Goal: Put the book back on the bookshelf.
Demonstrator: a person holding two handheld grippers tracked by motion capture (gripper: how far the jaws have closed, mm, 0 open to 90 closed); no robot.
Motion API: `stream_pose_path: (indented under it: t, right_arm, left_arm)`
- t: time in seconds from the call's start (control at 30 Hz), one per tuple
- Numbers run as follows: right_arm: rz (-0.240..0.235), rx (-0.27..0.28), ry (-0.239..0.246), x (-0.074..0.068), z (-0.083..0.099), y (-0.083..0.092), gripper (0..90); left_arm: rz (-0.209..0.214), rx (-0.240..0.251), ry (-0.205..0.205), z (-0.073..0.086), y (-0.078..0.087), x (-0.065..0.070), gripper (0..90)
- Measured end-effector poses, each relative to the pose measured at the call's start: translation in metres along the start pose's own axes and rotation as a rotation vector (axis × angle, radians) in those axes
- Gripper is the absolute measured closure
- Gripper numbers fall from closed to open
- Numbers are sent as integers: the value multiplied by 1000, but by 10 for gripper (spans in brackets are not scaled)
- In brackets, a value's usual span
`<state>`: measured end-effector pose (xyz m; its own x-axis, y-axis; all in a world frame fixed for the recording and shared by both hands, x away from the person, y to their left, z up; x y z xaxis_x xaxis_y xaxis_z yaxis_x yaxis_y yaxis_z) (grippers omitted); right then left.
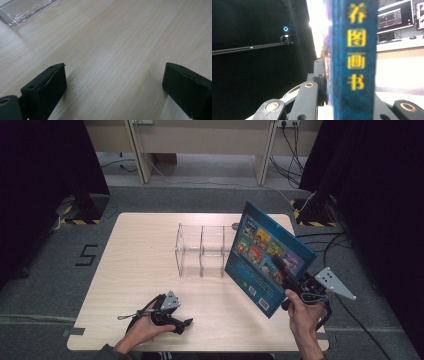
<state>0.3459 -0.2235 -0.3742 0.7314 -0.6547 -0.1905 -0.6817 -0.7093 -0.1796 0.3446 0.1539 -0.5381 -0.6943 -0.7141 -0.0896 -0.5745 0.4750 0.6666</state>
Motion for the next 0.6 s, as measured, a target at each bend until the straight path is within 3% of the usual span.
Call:
stream_pose_path:
  t: [0.17,0.6]
  right_arm:
    - [14,0,16,3,-2,-5,826]
    - [43,12,3,13,-1,-21,826]
  left_arm:
    - [-1,0,0,0,0,0,45]
    - [-1,0,-1,0,0,0,44]
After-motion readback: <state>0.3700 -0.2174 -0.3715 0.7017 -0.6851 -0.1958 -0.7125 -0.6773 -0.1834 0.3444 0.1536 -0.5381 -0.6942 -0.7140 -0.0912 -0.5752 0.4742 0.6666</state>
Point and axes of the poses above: each handheld gripper's, and its own axes: y roughly backward along the jaws, z roughly out of its underside, x roughly to its right, the point moved 2 cm from there along -y, roughly forward along the jaws, and after that the axes turned 9 degrees about -z, right-handed, at the moved point
